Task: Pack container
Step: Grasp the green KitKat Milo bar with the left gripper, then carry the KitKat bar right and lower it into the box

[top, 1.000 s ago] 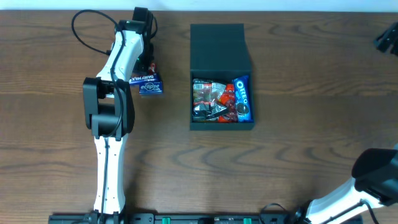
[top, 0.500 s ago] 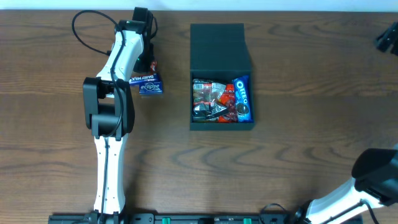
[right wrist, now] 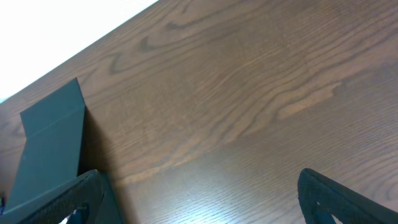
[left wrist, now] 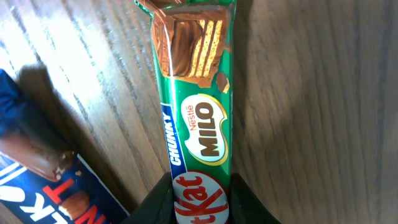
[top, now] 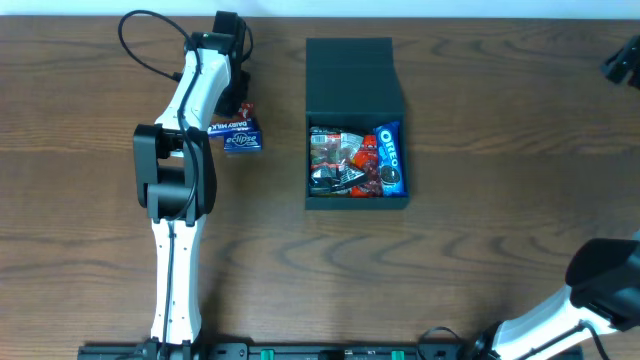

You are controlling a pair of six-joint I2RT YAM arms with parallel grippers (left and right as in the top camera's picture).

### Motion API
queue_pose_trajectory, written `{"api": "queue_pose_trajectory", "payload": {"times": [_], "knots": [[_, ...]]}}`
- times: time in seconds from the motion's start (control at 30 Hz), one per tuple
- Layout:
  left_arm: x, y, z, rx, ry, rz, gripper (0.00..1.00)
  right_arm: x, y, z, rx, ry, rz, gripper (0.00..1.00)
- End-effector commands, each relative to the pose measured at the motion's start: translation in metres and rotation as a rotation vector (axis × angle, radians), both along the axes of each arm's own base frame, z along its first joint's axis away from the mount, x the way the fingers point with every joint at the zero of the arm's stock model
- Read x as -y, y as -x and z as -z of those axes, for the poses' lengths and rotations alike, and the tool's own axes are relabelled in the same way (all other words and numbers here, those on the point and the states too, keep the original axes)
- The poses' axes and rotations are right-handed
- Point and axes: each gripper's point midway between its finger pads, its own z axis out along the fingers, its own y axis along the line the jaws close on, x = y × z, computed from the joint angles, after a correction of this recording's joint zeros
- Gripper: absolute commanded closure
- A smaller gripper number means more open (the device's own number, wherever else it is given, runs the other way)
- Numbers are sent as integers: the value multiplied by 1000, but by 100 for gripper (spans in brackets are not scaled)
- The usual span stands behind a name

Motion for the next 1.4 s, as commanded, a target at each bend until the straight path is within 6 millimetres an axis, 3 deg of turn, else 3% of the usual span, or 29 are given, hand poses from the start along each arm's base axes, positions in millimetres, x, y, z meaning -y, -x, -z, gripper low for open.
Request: {"api": "queue_pose_trajectory", "payload": {"times": [0.0,0.23,0.43,0.6,0.7,0.8,1.03,1.17,1.37], "knots": [[-4,-3,-3,-7,-27,108,87,-1,-2,6,-16,12,-17,1],[0,-22,-60,109,-68,236,92,2,-4,5,-8,27,-12,1],[14,-27,-126,220,-185,383,94,5,-5,3,-1,39,-7,1],[56,-14,-175,287,-229,586,94,6,-7,2,6,43,-7,1],[98,10,-190,277,-240,731,94,7,-6,2,7,44,-3,1],[146,42,-186,227,-237,870,94,13,-4,2,6,43,10,1],[235,108,-165,143,-257,1188,94,30,5,2,8,39,51,1],[265,142,-141,90,-257,1287,94,36,9,2,11,35,66,1],[291,175,-101,33,-187,1373,94,35,8,1,19,25,59,1]]}}
